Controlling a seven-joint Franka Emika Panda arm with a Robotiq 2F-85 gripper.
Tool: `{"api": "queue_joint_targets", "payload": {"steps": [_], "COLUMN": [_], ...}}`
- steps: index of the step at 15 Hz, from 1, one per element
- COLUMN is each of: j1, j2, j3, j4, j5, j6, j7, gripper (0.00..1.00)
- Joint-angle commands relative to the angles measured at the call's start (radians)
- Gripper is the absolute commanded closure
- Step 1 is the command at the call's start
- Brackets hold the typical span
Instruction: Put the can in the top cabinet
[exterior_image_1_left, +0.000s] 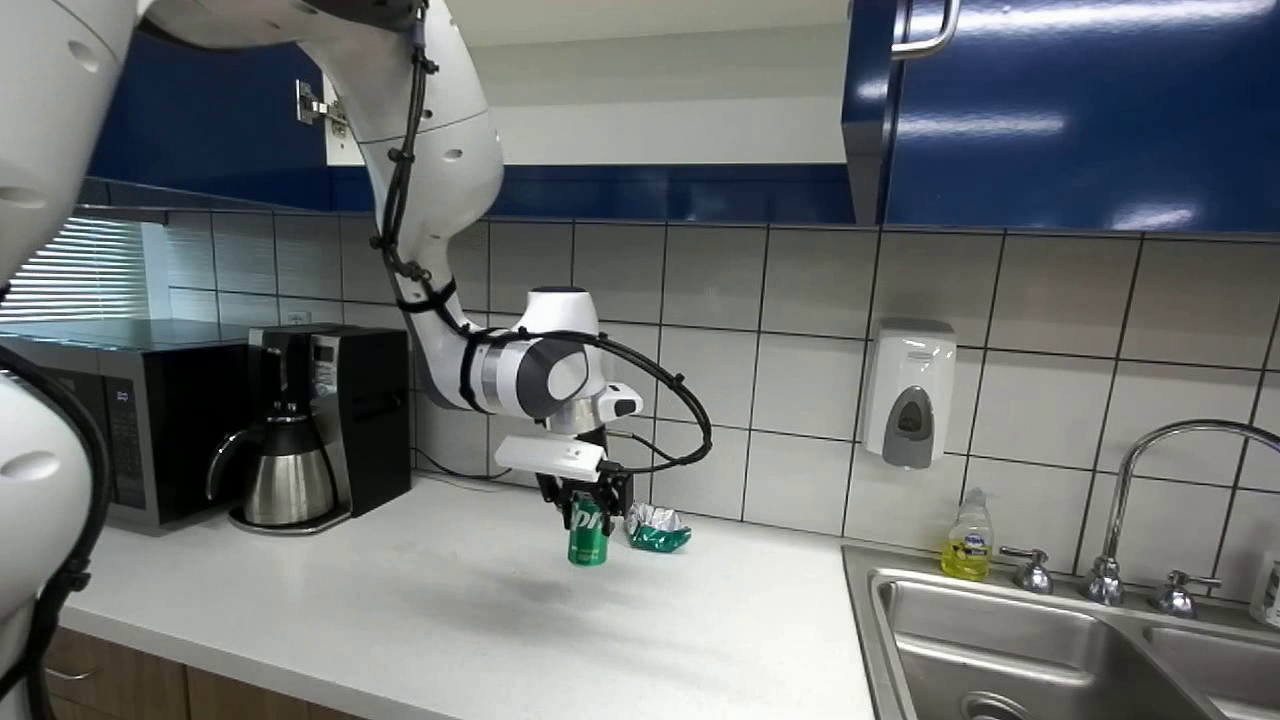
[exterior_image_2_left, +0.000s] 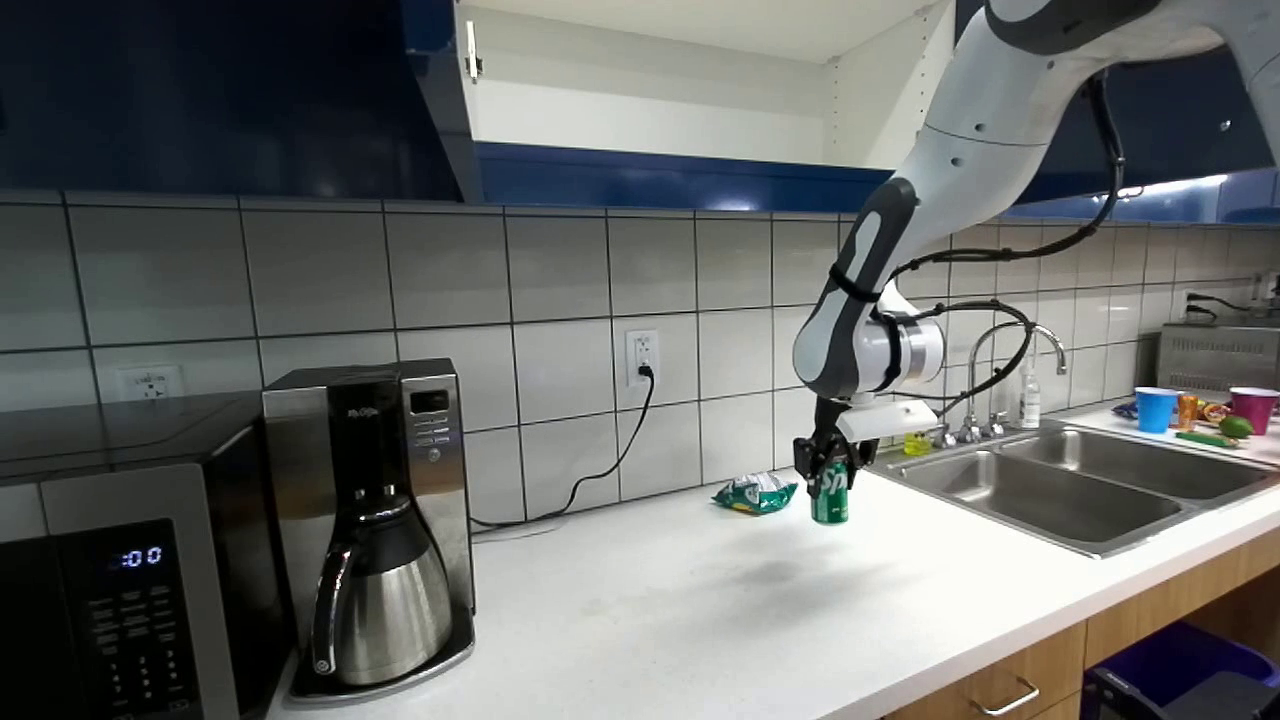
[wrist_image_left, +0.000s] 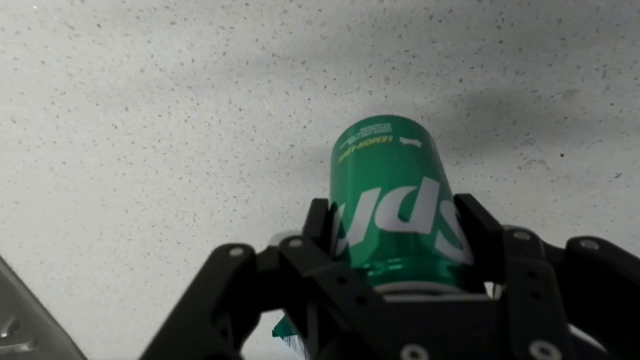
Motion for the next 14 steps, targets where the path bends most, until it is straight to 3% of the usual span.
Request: {"api": "queue_joint_targets", "payload": {"steps": [1, 14], "j1": [0.028, 0.058], "j2": [-0.141, -0.525], "j3": [-0.019, 0.067], "j4": [-0.062, -0.114], "j5": [-0.062, -0.118], "j6": [-0.077, -0.387], "j7": [0.055, 0.124], "gripper": [0.60, 0.60]}}
